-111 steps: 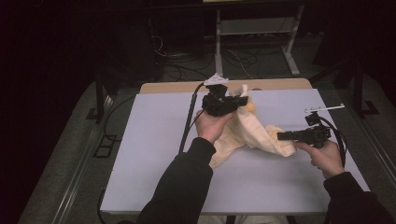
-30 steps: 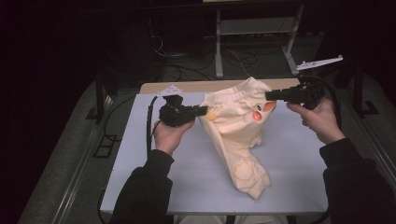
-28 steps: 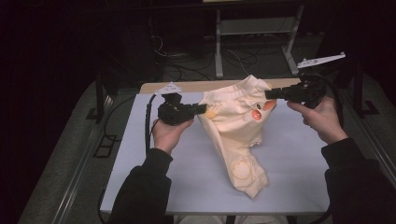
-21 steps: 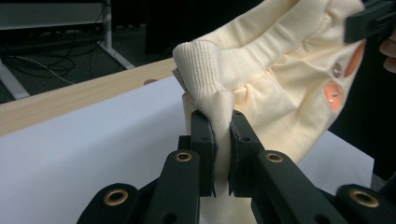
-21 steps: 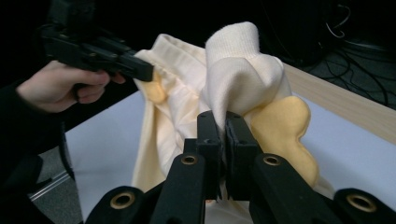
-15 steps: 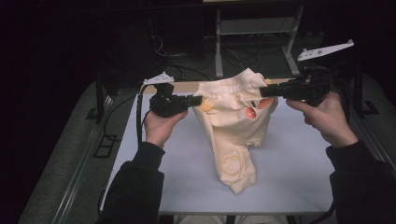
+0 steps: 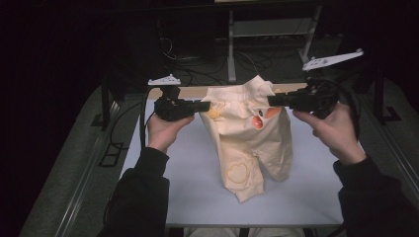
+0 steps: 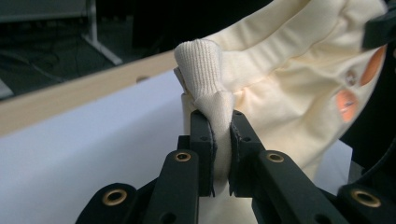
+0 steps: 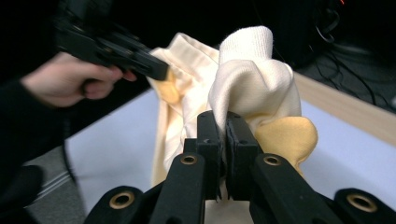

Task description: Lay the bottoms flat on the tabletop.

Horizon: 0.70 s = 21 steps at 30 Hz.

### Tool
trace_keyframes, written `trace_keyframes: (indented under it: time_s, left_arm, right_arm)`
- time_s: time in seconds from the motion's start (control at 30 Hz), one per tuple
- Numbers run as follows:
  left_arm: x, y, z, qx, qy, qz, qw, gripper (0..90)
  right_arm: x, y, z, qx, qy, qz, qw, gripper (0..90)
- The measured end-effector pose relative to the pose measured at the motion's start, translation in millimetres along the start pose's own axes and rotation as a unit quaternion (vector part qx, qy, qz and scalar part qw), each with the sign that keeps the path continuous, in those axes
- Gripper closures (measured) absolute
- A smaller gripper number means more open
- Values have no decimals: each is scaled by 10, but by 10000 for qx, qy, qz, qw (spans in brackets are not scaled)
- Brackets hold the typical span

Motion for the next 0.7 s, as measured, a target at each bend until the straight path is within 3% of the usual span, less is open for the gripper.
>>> trace_keyframes:
  time_s: [0.1,0.13,0.17,0.2,0.23,0.27,0.33,0.37,0.5,0.6,0.63,0.67,0.7]
  left_arm:
    - [199,-125,-104,151,185,74,9997,811]
    - [353,-221,-189,315,301,203,9988,811]
    - [353,-221,-189,315,301,203,9988,811]
    - [496,-305,-273,423,413,335,9977,811]
    - [496,-305,-273,423,413,335,9977,811]
    - [607,-369,-343,486,532,389,9966,811]
    - [654,-388,-370,514,561,415,9962,811]
    - [720,-413,-402,506,613,447,9958,811]
    - [822,-447,-456,558,677,612,9943,810]
    - [881,-486,-517,538,739,699,9934,810]
    - [898,-501,-543,539,753,710,9932,810]
    - [929,-535,-597,589,777,759,9923,810]
    - [929,-535,-597,589,777,759,9923,810]
  right_arm:
    - [-107,-337,-124,131,-133,-261,9995,845]
    - [-202,-599,-214,274,-309,-363,9985,845]
    - [-202,-599,-214,274,-309,-363,9985,845]
    - [-296,-855,-308,416,-457,-493,9969,844]
    - [-296,-855,-308,416,-457,-493,9969,844]
    - [-382,-1081,-394,528,-549,-573,9954,844]
    - [-420,-1176,-434,568,-595,-614,9947,844]
    - [-487,-1335,-501,612,-739,-656,9932,843]
    - [-563,-1514,-569,606,-921,-700,9914,842]
    - [-605,-1664,-630,658,-1009,-599,9909,816]
    - [-609,-1718,-656,728,-1018,-490,9909,775]
    - [-608,-1810,-705,838,-1023,-214,9910,655]
    - [-608,-1810,-705,838,-1023,-214,9910,655]
Point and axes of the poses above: each handheld gripper's, and its own axes: y roughly backward along the jaws, z roughly out of its top, x roughly to its left, the point moved 5 cm from there along -y, roughly forward along the jaws, and after that the axes turned 7 degrees about -z, right-handed, at the moved point
